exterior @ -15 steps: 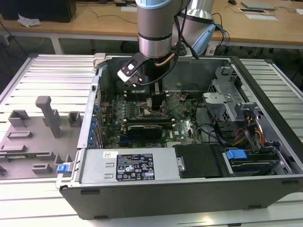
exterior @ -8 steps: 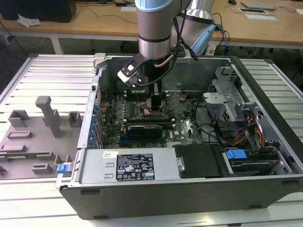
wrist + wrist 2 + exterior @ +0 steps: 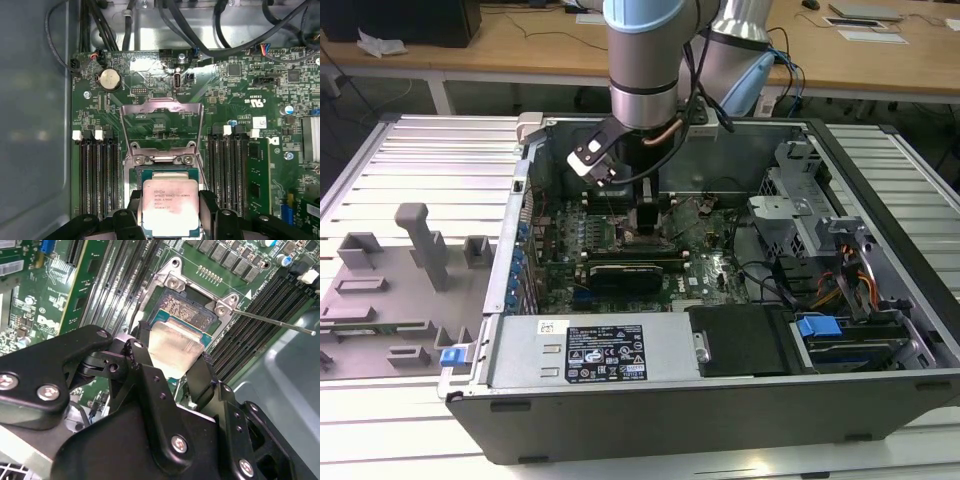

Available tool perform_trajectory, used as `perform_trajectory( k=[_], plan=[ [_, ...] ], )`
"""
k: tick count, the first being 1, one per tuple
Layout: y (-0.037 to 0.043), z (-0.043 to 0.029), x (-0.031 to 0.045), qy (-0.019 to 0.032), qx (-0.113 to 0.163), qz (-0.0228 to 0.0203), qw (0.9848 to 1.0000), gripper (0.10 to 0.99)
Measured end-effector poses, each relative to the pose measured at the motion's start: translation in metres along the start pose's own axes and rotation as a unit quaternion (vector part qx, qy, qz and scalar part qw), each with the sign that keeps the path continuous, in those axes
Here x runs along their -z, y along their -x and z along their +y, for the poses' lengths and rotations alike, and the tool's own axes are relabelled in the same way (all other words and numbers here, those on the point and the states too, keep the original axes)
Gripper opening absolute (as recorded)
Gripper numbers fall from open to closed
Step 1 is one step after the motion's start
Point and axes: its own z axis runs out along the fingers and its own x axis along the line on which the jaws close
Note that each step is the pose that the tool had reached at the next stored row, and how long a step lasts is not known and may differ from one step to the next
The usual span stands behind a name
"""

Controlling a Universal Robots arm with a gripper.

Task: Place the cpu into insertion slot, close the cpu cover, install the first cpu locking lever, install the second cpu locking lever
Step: 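Place the cpu into insertion slot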

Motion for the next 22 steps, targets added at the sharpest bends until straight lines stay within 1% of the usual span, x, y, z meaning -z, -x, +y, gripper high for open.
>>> perform_trajectory(
  k=[3, 10, 16, 22],
  plan=[
    [-0.0007, -0.0016, -0.0034, 0.0, 0.0, 0.0, 1.0, 0.541],
    [-0.0013, -0.0037, -0.0135, 0.0001, 0.0, 0.0001, 1.0, 0.541],
    [-0.0024, -0.0048, -0.0205, 0.0, 0.0, 0.0, 1.0, 0.541],
    [-0.0049, -0.005, -0.024, 0.0001, 0.0, 0.0001, 1.0, 0.541]
  ],
)
